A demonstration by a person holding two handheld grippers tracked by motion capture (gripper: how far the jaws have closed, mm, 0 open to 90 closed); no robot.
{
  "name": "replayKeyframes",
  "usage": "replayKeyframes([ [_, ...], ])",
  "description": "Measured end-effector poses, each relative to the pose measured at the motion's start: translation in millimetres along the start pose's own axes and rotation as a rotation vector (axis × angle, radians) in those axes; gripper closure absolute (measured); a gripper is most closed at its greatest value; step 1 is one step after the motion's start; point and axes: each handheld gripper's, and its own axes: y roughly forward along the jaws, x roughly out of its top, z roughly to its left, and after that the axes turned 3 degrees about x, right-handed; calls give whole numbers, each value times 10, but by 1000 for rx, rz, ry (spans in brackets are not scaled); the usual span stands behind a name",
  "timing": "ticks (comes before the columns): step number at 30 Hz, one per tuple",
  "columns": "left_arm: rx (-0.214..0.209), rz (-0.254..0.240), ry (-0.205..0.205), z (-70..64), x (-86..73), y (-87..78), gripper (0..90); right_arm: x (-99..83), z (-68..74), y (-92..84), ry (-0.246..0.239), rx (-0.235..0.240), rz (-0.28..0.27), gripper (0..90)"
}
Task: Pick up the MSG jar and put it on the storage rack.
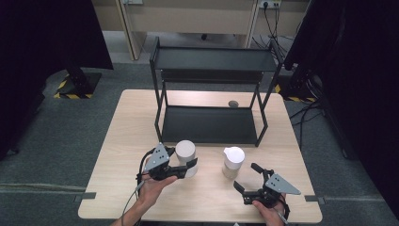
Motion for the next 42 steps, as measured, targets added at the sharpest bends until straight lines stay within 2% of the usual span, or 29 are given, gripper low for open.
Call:
replayKeyframes([
  [13, -13, 12, 14, 95, 296, 70, 352, -2, -6, 3, 2, 4, 0, 4],
  [18, -18, 2, 18, 157, 462, 96, 352, -4, -9, 3, 5, 4, -1, 4],
  [25, -16, -3, 45, 200, 688, 133, 352, -6, -14, 1, 8, 4, -2, 4],
  [32, -32, -3, 37, 271, 867, 172, 352, -8, -16, -1, 10, 4, -3, 4],
  [37, -46, -1, 8, 370, 992, 208, 353, -8, -14, 2, 11, 6, -2, 4],
  [42, -28, 3, 24, 364, 1111, 208, 353, -8, -13, 4, 10, 8, -2, 4],
])
